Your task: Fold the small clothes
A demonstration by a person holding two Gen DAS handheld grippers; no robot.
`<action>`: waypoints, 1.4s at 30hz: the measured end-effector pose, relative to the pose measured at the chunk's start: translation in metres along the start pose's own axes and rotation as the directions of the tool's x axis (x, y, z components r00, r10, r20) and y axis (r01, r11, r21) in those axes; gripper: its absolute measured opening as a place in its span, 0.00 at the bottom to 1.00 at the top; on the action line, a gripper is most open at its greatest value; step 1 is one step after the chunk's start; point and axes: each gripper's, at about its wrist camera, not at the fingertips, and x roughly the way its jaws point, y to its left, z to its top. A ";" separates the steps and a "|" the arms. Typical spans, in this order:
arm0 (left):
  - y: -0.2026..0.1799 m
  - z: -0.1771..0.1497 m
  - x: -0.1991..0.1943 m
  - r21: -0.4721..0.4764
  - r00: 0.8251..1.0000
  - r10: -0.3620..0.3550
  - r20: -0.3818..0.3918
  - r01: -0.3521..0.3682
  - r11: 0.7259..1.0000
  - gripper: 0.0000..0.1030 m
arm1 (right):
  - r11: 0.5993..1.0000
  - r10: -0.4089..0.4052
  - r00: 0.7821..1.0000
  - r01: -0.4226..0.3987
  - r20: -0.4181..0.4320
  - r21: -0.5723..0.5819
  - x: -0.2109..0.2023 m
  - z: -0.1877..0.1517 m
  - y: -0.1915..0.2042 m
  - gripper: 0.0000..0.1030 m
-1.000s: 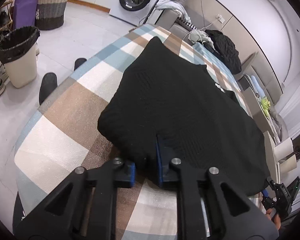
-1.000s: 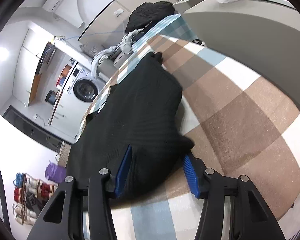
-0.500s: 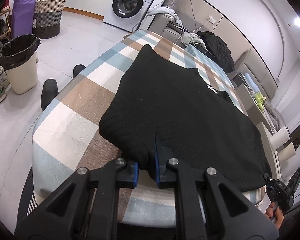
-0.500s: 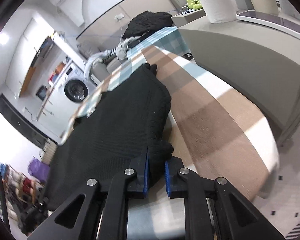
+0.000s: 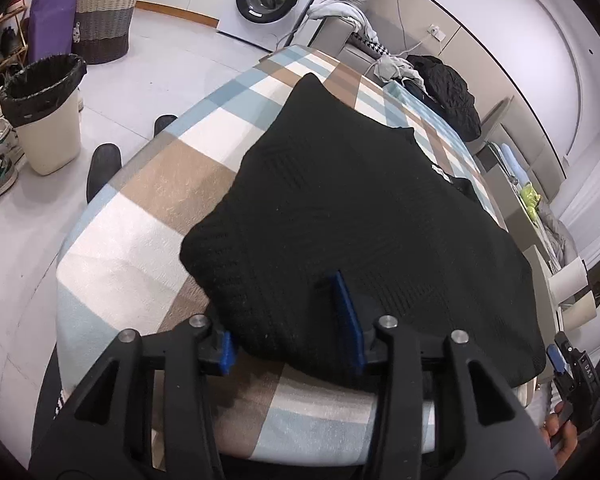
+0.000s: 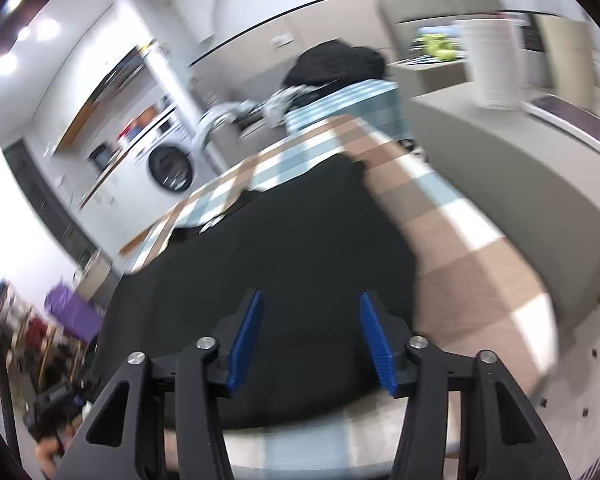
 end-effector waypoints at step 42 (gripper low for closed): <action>-0.170 -0.004 0.001 0.507 0.972 -0.231 -0.030 0.214 0.835 0.72 | 0.982 0.184 0.966 -0.190 -0.183 -0.015 0.043 -0.006 0.037 0.55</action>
